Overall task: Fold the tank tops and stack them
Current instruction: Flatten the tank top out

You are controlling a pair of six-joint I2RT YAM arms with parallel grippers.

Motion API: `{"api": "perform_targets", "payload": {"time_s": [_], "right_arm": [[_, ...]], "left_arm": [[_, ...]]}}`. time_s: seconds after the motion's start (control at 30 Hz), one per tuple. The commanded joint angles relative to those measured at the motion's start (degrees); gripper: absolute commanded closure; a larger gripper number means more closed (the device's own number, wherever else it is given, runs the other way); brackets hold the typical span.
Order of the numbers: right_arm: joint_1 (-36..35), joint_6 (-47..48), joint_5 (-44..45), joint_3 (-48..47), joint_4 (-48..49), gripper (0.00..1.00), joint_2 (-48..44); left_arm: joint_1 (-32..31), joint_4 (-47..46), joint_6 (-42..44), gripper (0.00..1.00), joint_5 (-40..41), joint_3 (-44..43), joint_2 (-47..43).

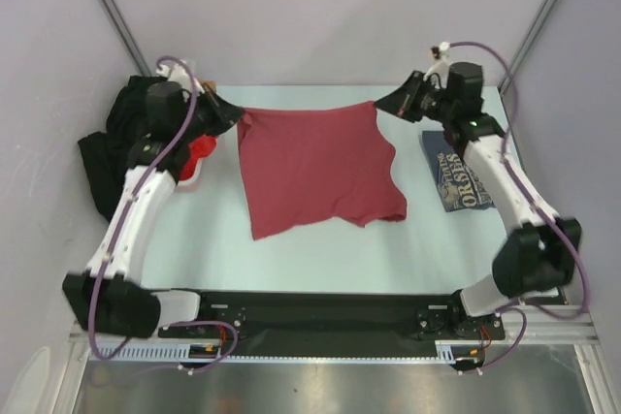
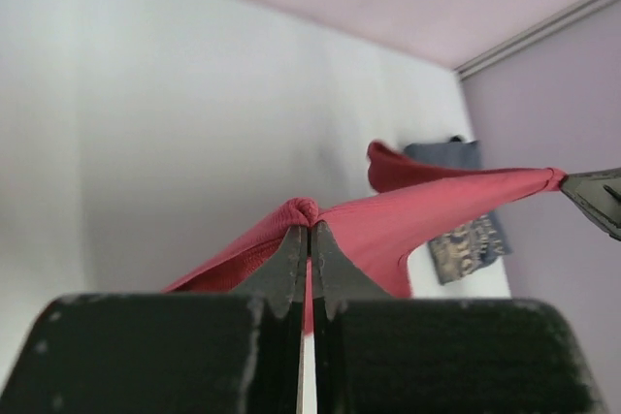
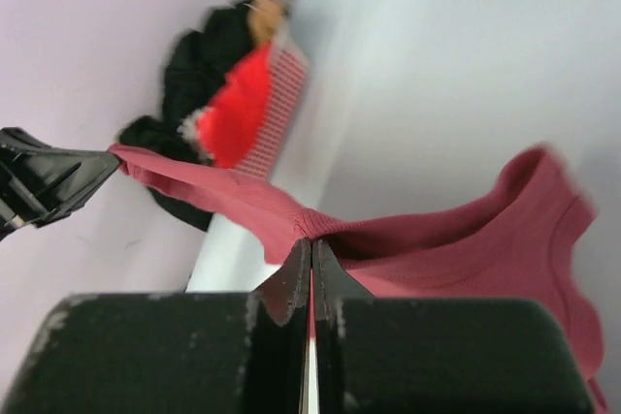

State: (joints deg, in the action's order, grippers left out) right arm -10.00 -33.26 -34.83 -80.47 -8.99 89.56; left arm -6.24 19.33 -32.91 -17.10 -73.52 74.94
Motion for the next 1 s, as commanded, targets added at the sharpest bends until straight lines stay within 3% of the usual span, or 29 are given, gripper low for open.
{"api": "perform_targets", "payload": {"time_s": [0.0,0.3,0.43,0.53,0.83,0.97], "right_arm": [[-0.37,1.96,-1.82,2.32,5.39,1.00,-14.91],[-5.82,5.04,0.82,7.78,-4.71,1.00,-39.78],[-6.61,5.39,1.43,8.75,-8.75,1.00,-47.26],[-6.70,5.22,2.13,8.22,-10.60,1.00,-49.30],[-6.44,4.96,6.43,5.93,-12.89,1.00,-34.03],[-4.86,2.77,6.00,9.53,-6.59,1.00,-23.31]], "left_arm": [[0.26,-2.11,1.53,1.00,-1.97,-1.11,-12.42],[0.26,5.89,1.79,1.00,-0.56,3.20,-34.14],[0.26,7.12,-0.75,1.00,-2.41,5.31,-43.26],[0.26,7.12,-1.63,1.00,-2.23,6.46,-44.97],[0.26,0.45,-1.46,1.00,-3.47,11.37,-33.55],[0.26,-9.01,-2.07,1.00,-3.81,19.87,-25.47]]}}
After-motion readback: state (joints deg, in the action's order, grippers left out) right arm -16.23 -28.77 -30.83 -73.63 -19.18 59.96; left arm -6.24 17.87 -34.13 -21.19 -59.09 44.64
